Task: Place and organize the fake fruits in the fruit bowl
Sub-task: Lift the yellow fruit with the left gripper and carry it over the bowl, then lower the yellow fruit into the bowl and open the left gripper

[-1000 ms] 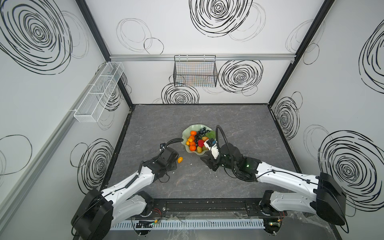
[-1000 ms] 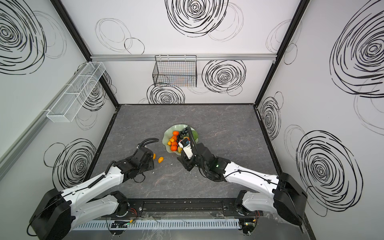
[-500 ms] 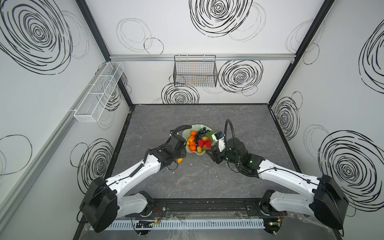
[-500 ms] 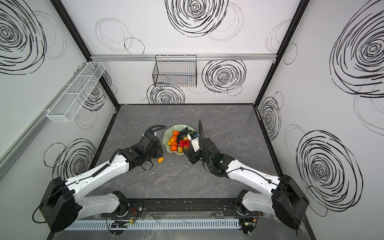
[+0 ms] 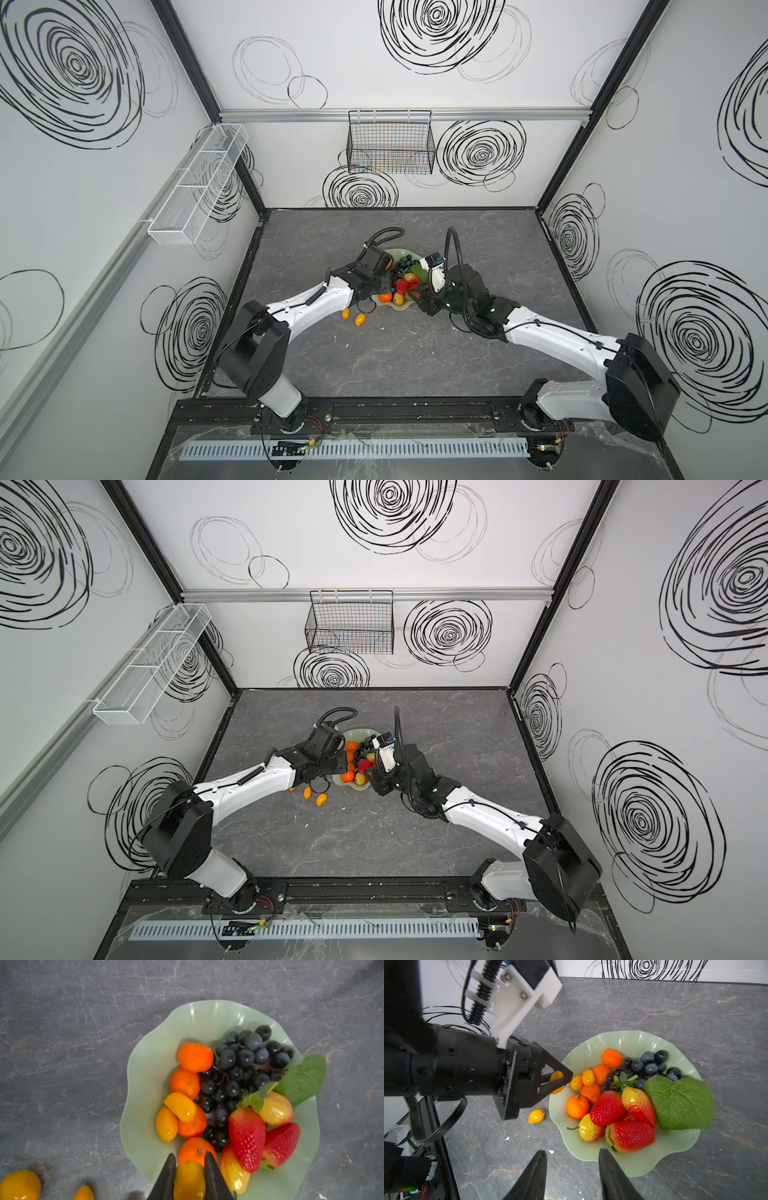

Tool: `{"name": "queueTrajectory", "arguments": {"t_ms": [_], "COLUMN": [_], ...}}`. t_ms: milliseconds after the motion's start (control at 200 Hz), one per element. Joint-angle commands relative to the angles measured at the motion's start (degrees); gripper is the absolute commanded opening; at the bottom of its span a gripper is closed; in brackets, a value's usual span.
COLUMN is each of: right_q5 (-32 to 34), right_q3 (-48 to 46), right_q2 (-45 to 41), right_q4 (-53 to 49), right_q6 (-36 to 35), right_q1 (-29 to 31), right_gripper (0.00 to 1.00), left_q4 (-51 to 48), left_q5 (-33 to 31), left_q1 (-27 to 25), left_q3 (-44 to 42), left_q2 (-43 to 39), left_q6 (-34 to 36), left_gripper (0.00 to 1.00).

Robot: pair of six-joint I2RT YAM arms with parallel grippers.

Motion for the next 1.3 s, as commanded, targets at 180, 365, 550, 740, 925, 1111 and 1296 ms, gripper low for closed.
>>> {"name": "queueTrajectory", "arguments": {"t_ms": [180,365,550,740,925,1111,1296], "right_q5": [-2.40,-3.37,-3.93,-4.22,-4.21,-3.74,-3.32], "right_q3": [4.40,4.33,3.79,3.36,2.99,2.44,1.34], "right_q2": [3.92,4.26,3.97,3.68,2.86,1.21,-0.93], "right_q4": [1.86,2.08,2.21,2.17,2.21,1.68,1.45], "right_q6": [-1.01,-1.11,-1.03,-1.02,-0.94,-1.67,-2.12], "right_q1": [-2.70,-3.77,-4.29,-4.39,-4.39,-4.45,-4.39], "right_gripper": [0.45,0.45,0.45,0.45,0.45,0.46,0.47], "left_q4": [-0.12,-0.41,-0.50,-0.93,-1.45,-2.06,-2.87], "left_q5": [0.02,-0.53,-0.82,-1.70,-2.19,-2.69,-3.55], "left_q1": [4.87,5.97,6.21,6.23,6.08,5.37,4.72], "left_q3": [8.78,9.93,10.26,10.25,10.29,10.71,10.65], "left_q2": [8.08,11.14,12.78,12.70,11.88,10.04,6.99], "left_q6": [3.70,3.87,3.93,3.95,3.77,3.64,3.42], "left_gripper": [0.20,0.18,0.18,0.22,0.28,0.34,0.37]}}
